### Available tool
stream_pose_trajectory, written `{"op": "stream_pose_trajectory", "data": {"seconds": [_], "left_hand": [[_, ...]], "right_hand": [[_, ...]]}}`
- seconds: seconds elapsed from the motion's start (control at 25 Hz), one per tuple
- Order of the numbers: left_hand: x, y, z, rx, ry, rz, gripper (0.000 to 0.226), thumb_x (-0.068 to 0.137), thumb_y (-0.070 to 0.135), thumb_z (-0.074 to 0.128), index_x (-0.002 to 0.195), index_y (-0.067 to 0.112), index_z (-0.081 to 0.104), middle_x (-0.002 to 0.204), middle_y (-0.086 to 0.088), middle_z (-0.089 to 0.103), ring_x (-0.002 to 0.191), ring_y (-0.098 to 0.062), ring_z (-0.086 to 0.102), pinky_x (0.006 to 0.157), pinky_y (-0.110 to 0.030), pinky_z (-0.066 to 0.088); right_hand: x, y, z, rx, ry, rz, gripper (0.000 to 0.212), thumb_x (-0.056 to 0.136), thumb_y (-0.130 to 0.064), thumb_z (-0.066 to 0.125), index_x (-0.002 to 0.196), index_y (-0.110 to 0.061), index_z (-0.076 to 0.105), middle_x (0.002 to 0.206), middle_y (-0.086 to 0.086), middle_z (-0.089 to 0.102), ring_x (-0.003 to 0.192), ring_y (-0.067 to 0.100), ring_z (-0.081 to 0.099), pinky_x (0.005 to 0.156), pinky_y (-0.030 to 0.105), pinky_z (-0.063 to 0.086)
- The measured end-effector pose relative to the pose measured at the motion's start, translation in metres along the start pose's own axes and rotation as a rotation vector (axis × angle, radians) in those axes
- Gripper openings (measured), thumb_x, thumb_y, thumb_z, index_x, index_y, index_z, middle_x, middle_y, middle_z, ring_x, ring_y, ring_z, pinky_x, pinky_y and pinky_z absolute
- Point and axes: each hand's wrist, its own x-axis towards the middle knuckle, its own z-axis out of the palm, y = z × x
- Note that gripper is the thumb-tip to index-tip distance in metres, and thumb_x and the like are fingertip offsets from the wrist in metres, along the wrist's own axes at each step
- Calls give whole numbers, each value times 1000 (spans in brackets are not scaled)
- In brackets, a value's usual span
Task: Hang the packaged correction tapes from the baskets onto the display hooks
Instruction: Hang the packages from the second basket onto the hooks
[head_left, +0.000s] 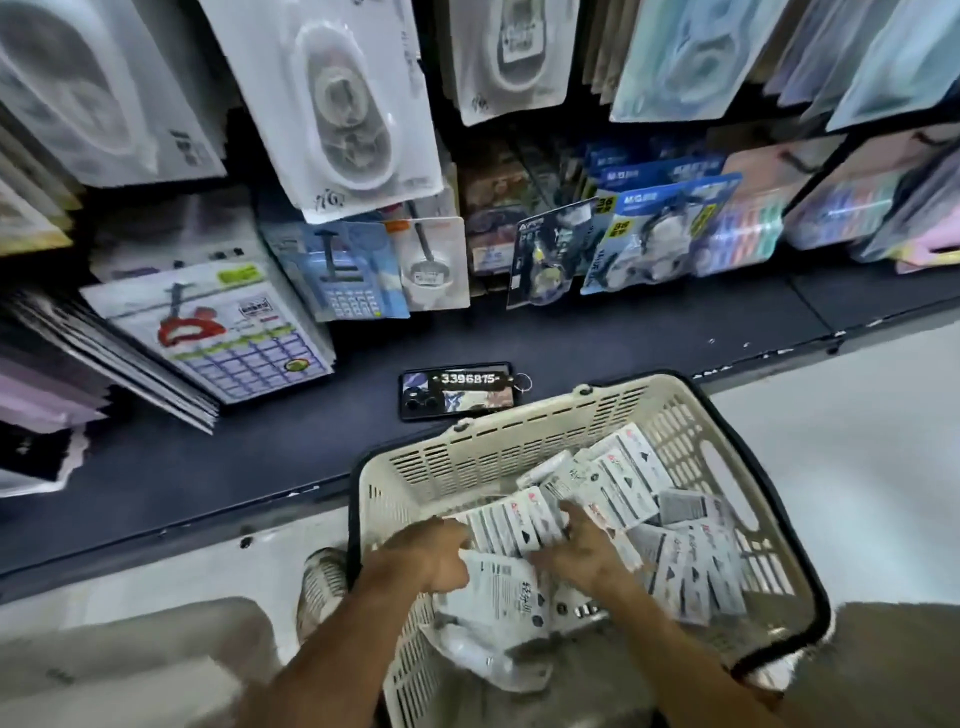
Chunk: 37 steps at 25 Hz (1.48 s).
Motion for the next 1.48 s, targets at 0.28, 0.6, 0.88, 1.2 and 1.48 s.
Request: {"op": "stream_pose_trajectory", "data": {"seconds": [0.28,0.6,0.88,1.2,1.48], "left_hand": [[31,5,0,-219,182,-33,25,92,24,60,116,23,65,121,-4,71,105,-26,68,84,-34,55],[18,12,0,-488,-29,248,111,64,53,91,155,48,28,165,6,33,146,-18,37,119,-40,35],[-45,89,-3,-383,683,537,99,85,41,73,161,44,8,168,15,21,151,-4,21,126,-27,11],[-105,93,-44,-675,842,826,66,96,19,56,154,42,34,159,14,43,146,-2,39,120,-38,37],[-149,106,-79,-1643,455,969,43,65,9,75,103,28,81,106,-9,79,95,-29,76,79,-39,63]], "right_hand": [[13,-3,63,-280,-62,-142,38,84,-57,66,96,-22,76,88,-1,77,75,11,70,60,22,51],[7,-67,-17,71,79,16,18,89,-17,63,94,-4,74,96,15,75,88,28,70,76,36,54],[-90,-162,-123,109,203,-93,6,79,-7,68,83,-5,72,73,6,71,62,19,64,56,27,46],[-201,-214,-149,-11,10,-397,44,97,-11,49,57,-11,68,56,12,68,38,18,56,36,13,37],[-234,-245,-154,-334,214,-948,57,86,-67,54,59,-18,67,51,-6,60,50,8,55,59,36,46]]}}
